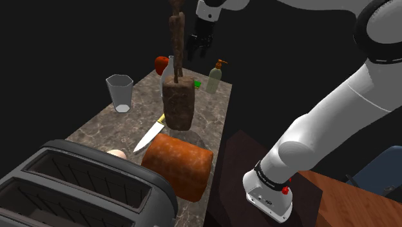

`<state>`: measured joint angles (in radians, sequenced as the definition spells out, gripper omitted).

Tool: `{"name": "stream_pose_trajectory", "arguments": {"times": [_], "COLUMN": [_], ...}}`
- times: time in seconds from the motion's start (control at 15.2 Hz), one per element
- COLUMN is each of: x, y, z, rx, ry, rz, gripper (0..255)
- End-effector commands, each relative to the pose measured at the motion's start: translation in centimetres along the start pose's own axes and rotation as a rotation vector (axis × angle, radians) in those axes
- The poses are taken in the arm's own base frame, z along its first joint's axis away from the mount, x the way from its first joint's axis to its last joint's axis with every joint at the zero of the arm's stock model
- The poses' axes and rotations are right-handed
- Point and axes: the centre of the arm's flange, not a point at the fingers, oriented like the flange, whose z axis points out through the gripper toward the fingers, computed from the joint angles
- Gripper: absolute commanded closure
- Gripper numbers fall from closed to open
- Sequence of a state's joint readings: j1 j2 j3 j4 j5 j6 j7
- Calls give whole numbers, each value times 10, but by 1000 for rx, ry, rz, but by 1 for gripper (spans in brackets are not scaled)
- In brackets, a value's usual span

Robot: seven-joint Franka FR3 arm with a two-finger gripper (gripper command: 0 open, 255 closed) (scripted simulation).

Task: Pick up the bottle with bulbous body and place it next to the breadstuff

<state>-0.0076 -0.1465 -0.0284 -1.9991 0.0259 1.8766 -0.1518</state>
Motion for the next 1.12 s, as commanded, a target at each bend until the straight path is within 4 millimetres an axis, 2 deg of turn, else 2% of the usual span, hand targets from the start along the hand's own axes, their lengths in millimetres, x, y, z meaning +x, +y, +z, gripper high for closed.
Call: {"name": "stream_pose_trajectory", "arguments": {"times": [0.0,0.73,1.06], "x": [24,152,154], "y": [4,30,31], "z": [12,65,87], "rx": [-5,-33,-33], "ry": [4,26,27], "rz": [3,19,19], "gripper": [0,0,0]}}
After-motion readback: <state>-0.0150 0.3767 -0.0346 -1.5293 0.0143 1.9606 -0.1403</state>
